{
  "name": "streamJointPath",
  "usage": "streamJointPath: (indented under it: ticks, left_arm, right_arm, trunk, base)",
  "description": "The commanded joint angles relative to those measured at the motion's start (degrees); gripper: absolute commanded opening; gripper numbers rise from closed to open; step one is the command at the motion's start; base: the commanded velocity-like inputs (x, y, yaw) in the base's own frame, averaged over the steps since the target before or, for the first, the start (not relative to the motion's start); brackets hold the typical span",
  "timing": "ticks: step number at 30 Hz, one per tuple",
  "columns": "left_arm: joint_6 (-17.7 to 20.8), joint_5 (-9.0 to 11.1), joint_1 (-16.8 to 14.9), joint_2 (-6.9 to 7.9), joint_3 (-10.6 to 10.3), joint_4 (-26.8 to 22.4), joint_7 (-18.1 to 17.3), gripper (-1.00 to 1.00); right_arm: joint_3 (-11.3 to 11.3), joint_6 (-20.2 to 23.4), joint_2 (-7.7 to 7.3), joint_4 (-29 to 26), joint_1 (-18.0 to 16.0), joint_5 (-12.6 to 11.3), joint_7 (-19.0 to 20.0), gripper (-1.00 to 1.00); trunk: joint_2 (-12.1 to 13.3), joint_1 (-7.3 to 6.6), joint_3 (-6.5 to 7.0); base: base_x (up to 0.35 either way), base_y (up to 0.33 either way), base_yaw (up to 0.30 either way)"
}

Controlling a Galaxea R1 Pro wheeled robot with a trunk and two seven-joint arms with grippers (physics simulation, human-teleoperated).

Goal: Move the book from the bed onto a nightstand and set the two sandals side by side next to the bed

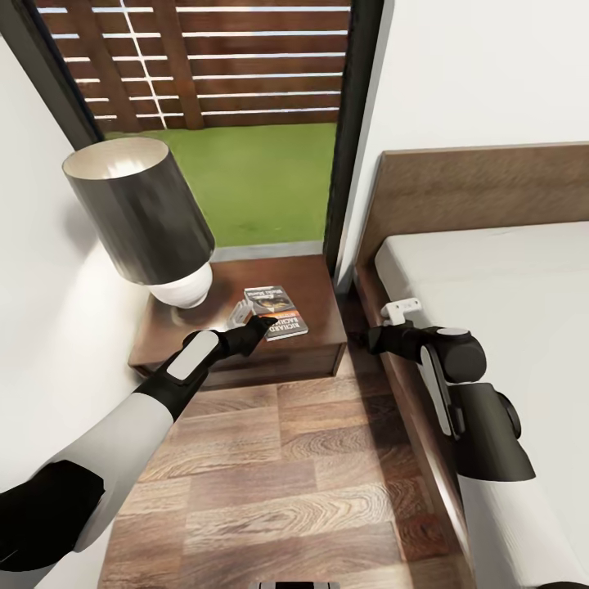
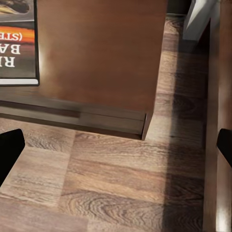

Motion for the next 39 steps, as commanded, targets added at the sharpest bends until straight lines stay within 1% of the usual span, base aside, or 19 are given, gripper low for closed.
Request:
streamJointPath:
  ticks: [1,8,17,22,28,39]
  left_arm:
    - [0.0,0.6,0.0,0.05,-0.2,-0.1,0.4,-1.0]
    - [0.0,0.5,0.0,0.05,-0.2,-0.1,0.6,-1.0]
    - [0.0,0.5,0.0,0.07,-0.2,-0.1,0.4,-1.0]
    - [0.0,0.6,0.0,0.12,-0.2,-0.1,0.4,-1.0]
    - [0.0,0.6,0.0,0.14,-0.2,-0.1,0.6,-1.0]
    - [0.1,0.9,0.0,0.09,-0.2,-0.1,0.5,-1.0]
  right_arm:
    - [0.1,0.2,-0.06,-0.1,-0.1,0.6,0.5,1.0]
    - [0.1,0.2,-0.24,-0.1,-0.1,0.6,0.5,1.0]
    - [0.1,0.2,0.01,-0.1,0.0,0.6,0.5,1.0]
    - [0.1,0.2,0.05,-0.1,0.0,0.7,0.5,1.0]
    - [0.1,0.2,-0.24,-0.1,0.0,0.7,0.5,1.0]
    - [0.1,0.2,-0.56,-0.1,0.1,0.8,0.5,1.0]
  trunk:
    - [0.0,0.01,-0.04]
    - [0.0,0.01,-0.04]
    - [0.0,0.01,-0.04]
    - [0.0,0.01,-0.04]
    - [0.0,0.01,-0.04]
    - [0.0,0.01,-0.04]
  base:
    - [0.136,0.0,0.0]
    - [0.088,0.0,0.0]
    - [0.034,0.0,0.0]
    - [0.187,0.0,0.0]
    - [0.126,0.0,0.0]
    - [0.034,0.0,0.0]
